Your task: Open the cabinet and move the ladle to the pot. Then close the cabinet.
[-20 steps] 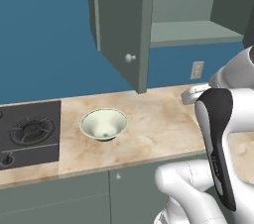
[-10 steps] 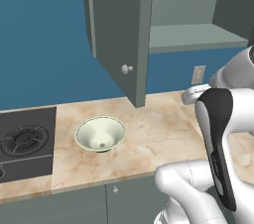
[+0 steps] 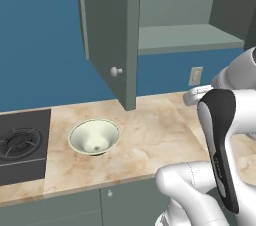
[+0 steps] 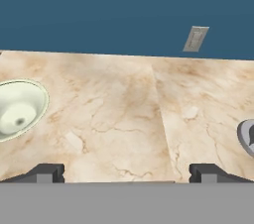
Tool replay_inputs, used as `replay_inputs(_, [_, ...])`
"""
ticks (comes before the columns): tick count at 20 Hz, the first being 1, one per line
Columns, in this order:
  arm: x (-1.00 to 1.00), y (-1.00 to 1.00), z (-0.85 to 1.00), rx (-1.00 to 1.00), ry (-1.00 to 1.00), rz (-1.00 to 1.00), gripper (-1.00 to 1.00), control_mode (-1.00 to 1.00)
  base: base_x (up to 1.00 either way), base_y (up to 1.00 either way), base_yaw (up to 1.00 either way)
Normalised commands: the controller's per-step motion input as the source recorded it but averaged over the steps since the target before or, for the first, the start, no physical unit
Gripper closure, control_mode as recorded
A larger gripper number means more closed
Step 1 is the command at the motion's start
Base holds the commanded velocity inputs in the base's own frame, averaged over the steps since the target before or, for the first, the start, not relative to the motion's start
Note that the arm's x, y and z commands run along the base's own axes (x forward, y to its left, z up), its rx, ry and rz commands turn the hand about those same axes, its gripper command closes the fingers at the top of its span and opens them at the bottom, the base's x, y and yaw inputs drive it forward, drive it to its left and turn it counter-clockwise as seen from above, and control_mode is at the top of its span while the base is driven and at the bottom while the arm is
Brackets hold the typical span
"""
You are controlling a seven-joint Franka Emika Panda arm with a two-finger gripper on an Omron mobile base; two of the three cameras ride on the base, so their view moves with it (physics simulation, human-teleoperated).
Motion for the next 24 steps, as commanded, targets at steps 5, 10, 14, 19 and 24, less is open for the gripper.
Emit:
replay_inputs(5, [0.28,-0.01,-0.12,0.00,0.00,0.00,-1.00,-1.00,0.05,-0.04,0.00])
replay_inputs(10, [-0.33,-0.10,0.07,0.00,-0.15,-0.03,-1.00,-1.00,0.00,0.00,0.00])
replay_inputs(14, [-0.80,-0.28,0.33,0.00,-0.12,-0.12,-1.00,-1.00,0.00,0.00,0.00])
replay_inputs(19, [-0.68,-0.28,0.38,0.00,-0.05,-0.11,-1.00,-1.00,0.00,0.00,0.00])
replay_inputs(24, [-0.63,-0.16,0.31,0.00,-0.02,-0.08,-1.00,-1.00,0.00,0.00,0.00])
